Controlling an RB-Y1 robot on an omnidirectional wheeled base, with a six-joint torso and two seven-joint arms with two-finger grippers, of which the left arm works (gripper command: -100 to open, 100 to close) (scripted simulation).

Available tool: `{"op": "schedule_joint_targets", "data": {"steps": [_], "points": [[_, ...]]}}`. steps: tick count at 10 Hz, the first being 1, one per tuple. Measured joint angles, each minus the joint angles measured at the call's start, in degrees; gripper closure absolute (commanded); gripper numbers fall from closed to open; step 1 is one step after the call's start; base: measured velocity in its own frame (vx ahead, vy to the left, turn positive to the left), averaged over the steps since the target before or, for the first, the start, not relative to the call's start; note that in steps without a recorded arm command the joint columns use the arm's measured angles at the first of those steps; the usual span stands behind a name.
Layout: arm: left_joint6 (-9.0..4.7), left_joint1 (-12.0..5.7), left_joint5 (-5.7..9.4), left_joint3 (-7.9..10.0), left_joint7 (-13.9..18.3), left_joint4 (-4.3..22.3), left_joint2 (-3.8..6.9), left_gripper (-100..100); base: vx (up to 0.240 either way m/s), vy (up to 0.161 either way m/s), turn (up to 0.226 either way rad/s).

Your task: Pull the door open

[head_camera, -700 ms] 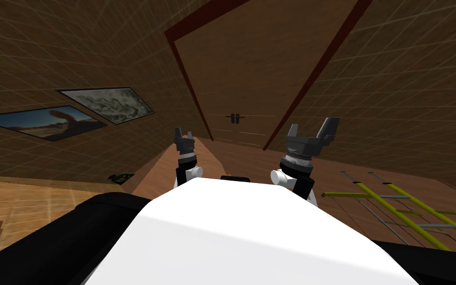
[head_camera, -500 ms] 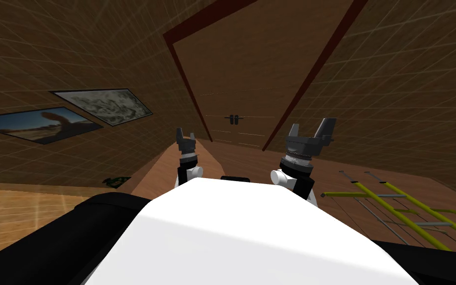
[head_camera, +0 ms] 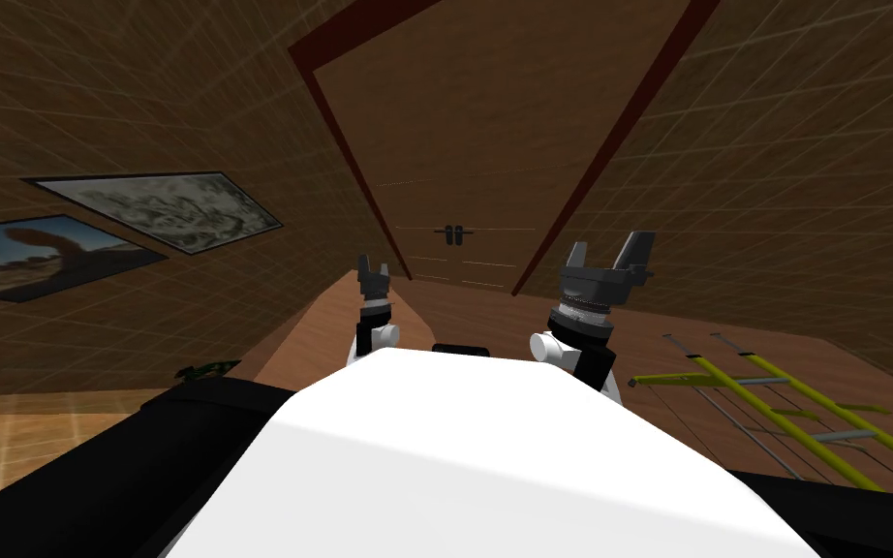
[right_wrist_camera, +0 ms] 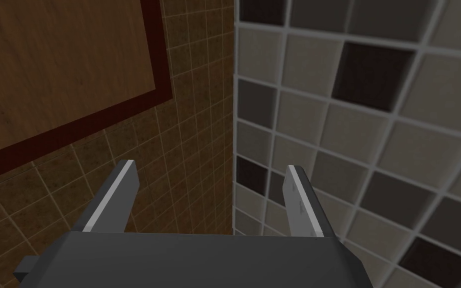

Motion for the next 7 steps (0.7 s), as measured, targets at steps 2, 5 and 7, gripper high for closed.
{"op": "schedule_joint_targets", "data": {"steps": [2, 5, 7], "points": [[-0.11, -1.44, 0.35, 0.48, 0.7, 3.0, 1.20, -100, 0.120, -0.007, -0.105], [0.09, -3.01, 0.63, 0.48, 1.7, 7.2, 2.71, -100, 0.138, -0.009, -0.090], [0.26, -3.68, 1.07, 0.79, 2.7, 9.7, 4.15, -100, 0.133, -0.002, -0.079]]}}
